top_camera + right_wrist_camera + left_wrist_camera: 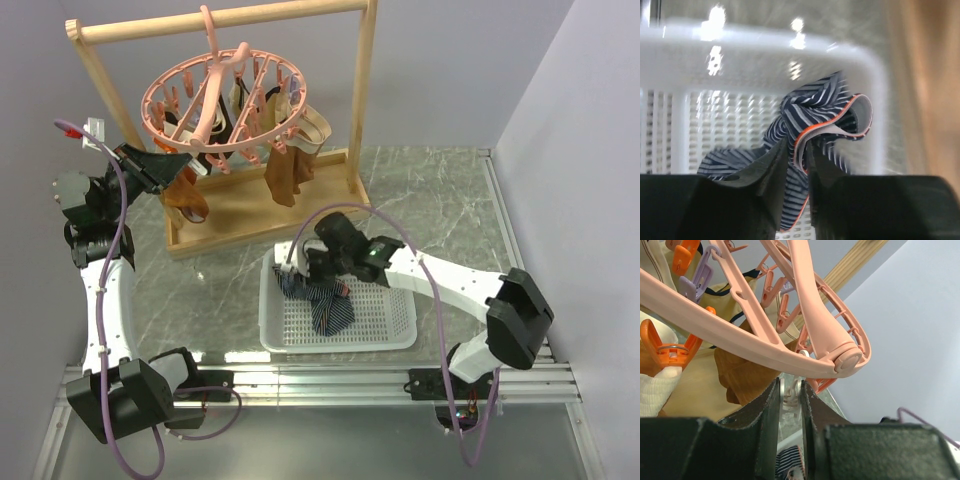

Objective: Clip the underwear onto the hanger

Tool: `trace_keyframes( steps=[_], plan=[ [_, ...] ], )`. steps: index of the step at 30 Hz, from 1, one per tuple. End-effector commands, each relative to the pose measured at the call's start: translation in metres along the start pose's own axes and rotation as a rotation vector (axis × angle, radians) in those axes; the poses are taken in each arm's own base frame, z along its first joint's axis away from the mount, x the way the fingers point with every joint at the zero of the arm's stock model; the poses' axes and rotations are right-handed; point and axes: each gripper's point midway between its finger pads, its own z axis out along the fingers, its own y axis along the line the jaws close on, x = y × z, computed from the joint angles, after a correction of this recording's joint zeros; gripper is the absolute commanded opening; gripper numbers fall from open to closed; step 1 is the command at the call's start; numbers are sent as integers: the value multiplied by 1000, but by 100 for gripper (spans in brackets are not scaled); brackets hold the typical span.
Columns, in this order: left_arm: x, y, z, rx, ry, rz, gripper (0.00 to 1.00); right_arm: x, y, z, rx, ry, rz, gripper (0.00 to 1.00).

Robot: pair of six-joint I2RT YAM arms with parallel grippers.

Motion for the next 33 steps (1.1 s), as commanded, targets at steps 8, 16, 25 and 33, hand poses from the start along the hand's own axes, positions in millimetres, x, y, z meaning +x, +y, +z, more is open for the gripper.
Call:
trace_keyframes(
  steps=[8,16,25,33],
  plan=[
    [-8,-8,1,33,-16,60,0,25,2,16,55,79,58,64],
    [-8,-8,2,30,-14,58,0,31,22,12,6,10,-10,75],
    [-7,-6,2,26,-14,53,0,41,40,23,-96,-16,-356,76],
    [-7,-4,2,21,-10,54,0,51,38,45,-67,-13,-543,75]
  ],
)
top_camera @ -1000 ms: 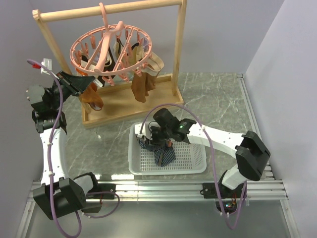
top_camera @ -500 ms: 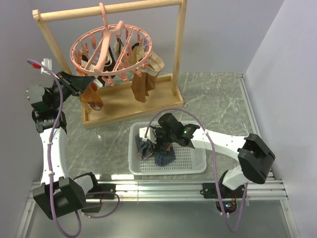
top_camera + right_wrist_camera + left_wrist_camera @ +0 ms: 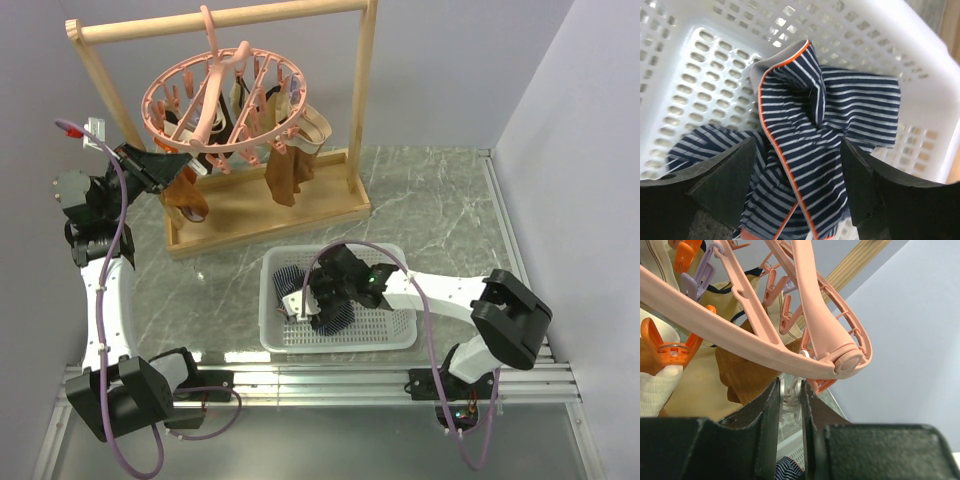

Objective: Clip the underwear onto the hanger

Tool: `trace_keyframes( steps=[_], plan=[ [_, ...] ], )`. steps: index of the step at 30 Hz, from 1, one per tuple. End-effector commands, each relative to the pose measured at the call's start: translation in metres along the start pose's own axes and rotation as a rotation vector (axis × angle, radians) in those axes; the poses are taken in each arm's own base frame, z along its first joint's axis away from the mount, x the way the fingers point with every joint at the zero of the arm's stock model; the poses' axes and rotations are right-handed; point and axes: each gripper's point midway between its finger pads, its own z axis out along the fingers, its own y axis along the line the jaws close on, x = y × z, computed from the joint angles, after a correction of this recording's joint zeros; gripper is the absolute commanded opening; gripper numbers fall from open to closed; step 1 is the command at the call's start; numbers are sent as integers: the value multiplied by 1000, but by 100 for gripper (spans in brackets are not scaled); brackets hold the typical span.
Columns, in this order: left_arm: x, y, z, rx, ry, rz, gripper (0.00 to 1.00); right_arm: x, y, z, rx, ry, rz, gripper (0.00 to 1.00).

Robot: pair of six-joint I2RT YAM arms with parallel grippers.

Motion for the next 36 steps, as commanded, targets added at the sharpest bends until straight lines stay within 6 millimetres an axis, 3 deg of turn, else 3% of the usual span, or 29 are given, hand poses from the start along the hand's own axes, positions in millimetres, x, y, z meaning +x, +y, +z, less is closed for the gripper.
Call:
trace_keyframes(
  steps=[1,7,13,19,21,22,23,24,25,26,36],
  plan=[
    [-7,-7,2,24,-12,57,0,-7,-20,10,76,-24,-139,75],
    [-6,-4,1,20,-12,57,0,-3,-34,20,102,2,-116,63],
    [-6,-4,2,22,-12,58,0,2,-30,21,105,11,-161,52],
    [-5,-4,1,22,-10,55,0,12,-20,17,79,46,-242,59],
    [-4,-2,1,20,-8,51,0,11,-25,19,82,46,-233,52],
    [-4,-3,1,21,-9,58,0,12,-25,19,81,54,-225,36],
    [-4,-3,1,18,-10,59,0,12,-28,19,86,55,-193,28],
    [-3,-3,1,19,-6,58,0,5,-40,17,109,44,-183,14],
    [-4,-3,1,17,-7,61,0,6,-38,15,93,56,-150,5],
    [-4,-3,1,16,-5,64,0,0,-50,10,119,46,-98,1],
    [-7,-5,2,20,-2,74,0,-56,-90,-54,161,-82,261,0]
  ],
)
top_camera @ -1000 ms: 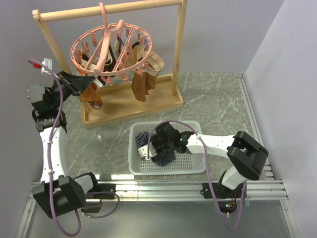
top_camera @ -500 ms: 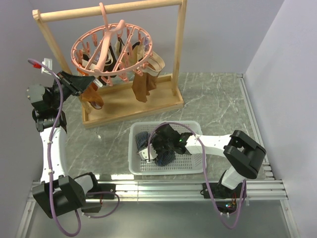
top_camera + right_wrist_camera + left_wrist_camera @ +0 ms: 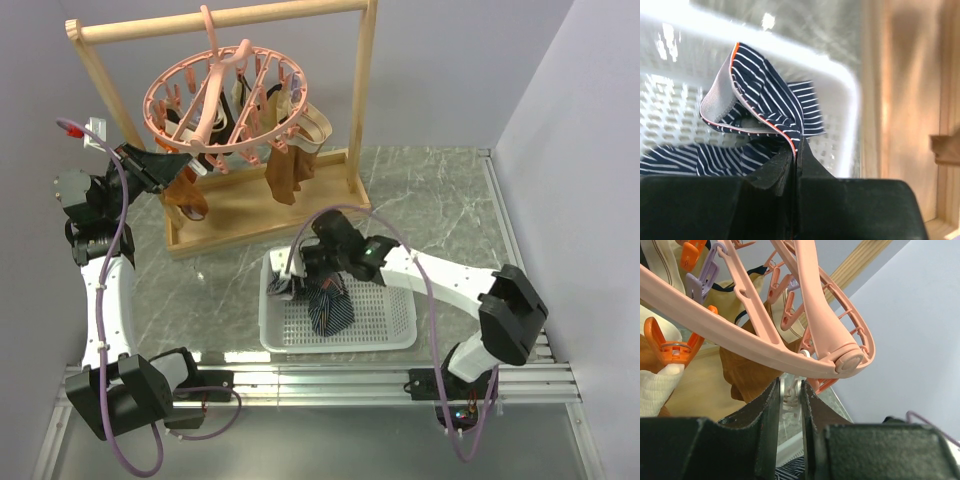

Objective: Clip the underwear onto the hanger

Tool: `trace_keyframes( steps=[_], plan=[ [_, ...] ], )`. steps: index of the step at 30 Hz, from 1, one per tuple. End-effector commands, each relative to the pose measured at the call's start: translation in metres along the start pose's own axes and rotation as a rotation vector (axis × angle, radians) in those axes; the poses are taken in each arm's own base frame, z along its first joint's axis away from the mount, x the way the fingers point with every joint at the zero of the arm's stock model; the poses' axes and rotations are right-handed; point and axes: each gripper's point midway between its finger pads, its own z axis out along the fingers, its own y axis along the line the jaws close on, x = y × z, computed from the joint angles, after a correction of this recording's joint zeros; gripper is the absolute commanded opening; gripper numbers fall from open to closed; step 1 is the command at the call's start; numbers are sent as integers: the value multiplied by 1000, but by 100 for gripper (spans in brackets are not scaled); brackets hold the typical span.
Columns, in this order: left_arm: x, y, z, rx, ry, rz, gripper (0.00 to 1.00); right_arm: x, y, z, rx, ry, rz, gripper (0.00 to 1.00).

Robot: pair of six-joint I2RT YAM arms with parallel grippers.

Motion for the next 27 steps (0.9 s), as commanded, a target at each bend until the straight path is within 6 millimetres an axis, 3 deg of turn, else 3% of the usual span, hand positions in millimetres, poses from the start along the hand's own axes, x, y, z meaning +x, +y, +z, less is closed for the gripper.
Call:
trace_keyframes(
  steps=[1,11,20,27],
  plan=[
    [-7,-10,0,26,-4,62,0,-36,-18,-33,17,-85,185,0],
    [-8,-10,2,30,-3,41,0,-82,-58,-52,56,-235,621,0],
    [-7,-9,2,31,5,19,0,-114,-129,-62,266,-334,774,0],
    [-8,-10,3,36,5,13,0,-129,-160,-65,368,-360,825,0]
  ],
)
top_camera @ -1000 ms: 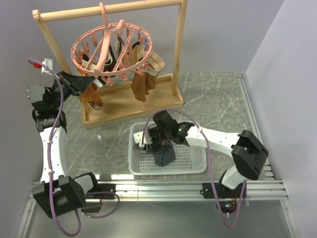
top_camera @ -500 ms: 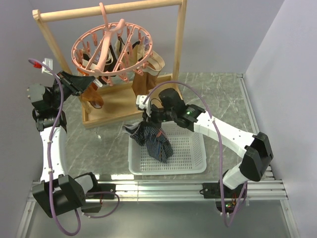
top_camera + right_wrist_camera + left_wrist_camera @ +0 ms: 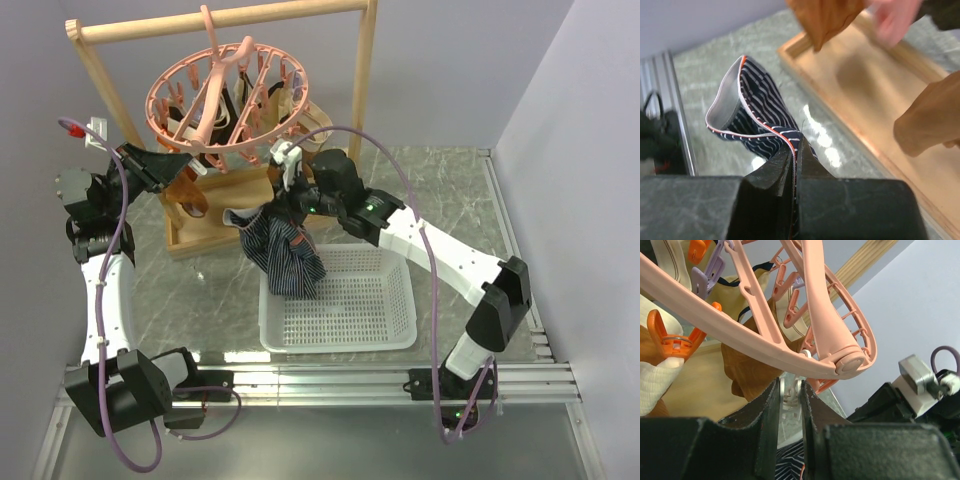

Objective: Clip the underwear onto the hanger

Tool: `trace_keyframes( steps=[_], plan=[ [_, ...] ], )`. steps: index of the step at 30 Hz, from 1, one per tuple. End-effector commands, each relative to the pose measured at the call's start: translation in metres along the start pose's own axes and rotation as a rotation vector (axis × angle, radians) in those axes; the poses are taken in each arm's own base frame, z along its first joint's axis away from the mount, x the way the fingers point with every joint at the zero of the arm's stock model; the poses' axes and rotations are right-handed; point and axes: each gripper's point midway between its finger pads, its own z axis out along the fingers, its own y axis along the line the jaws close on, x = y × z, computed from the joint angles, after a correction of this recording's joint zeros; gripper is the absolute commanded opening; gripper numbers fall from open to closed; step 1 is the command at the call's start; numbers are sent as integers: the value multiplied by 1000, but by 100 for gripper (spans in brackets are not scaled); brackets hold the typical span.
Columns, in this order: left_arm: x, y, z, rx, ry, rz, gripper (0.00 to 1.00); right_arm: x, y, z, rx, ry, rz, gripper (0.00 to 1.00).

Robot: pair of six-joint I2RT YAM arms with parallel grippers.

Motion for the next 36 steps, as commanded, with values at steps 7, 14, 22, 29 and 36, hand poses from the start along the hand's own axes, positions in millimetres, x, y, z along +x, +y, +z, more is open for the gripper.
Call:
trace_keyframes(
  steps=[7,14,22,29,36],
  plan=[
    [-7,-13,1,44,5,27,0,-61,-18,14,145,-129,119,0],
    [-6,-11,2,47,9,24,0,-74,-19,24,159,-160,130,0],
    [-4,-8,3,43,18,20,0,-87,-17,27,143,-193,156,0],
    [-4,-9,3,50,20,17,0,-91,-16,30,134,-201,172,0],
    [-3,-9,4,53,23,22,0,-90,-16,34,130,-199,210,0]
  ],
)
